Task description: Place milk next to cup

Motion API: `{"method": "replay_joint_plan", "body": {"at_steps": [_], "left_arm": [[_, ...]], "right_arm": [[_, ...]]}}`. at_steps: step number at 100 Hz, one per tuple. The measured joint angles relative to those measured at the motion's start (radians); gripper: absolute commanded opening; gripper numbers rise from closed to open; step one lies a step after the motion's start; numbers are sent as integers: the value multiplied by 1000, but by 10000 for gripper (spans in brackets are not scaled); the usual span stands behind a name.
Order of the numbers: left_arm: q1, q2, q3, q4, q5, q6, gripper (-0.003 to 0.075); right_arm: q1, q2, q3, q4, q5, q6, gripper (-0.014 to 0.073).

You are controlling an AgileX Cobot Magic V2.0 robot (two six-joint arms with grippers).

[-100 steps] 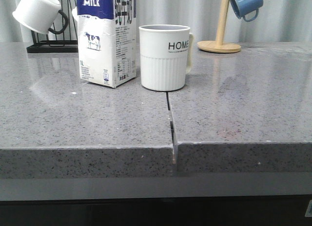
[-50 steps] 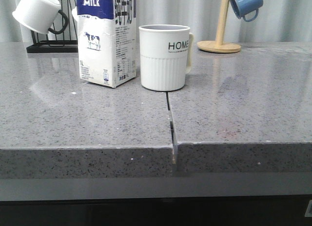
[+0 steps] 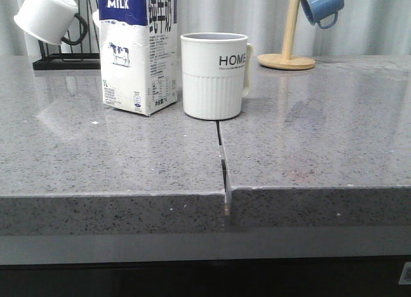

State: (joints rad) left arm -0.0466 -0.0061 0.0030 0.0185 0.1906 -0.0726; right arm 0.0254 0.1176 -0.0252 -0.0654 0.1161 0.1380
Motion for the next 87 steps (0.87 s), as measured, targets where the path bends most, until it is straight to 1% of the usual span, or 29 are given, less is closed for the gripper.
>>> {"method": "replay_joint_plan", "body": {"at_steps": [7, 20, 35, 87], "left_arm": [[0, 0, 0, 0, 0, 0, -21], [0, 0, 0, 0, 2, 0, -21], [0, 0, 0, 0, 2, 0, -21], [1, 0, 0, 0, 2, 0, -21]], "right_arm": [[-36, -42, 36, 11, -29, 0, -61], [-53, -121, 52, 51, -12, 0, -61], [-53, -127, 52, 65, 11, 0, -61], [-53, -128, 54, 65, 11, 0, -61]]}}
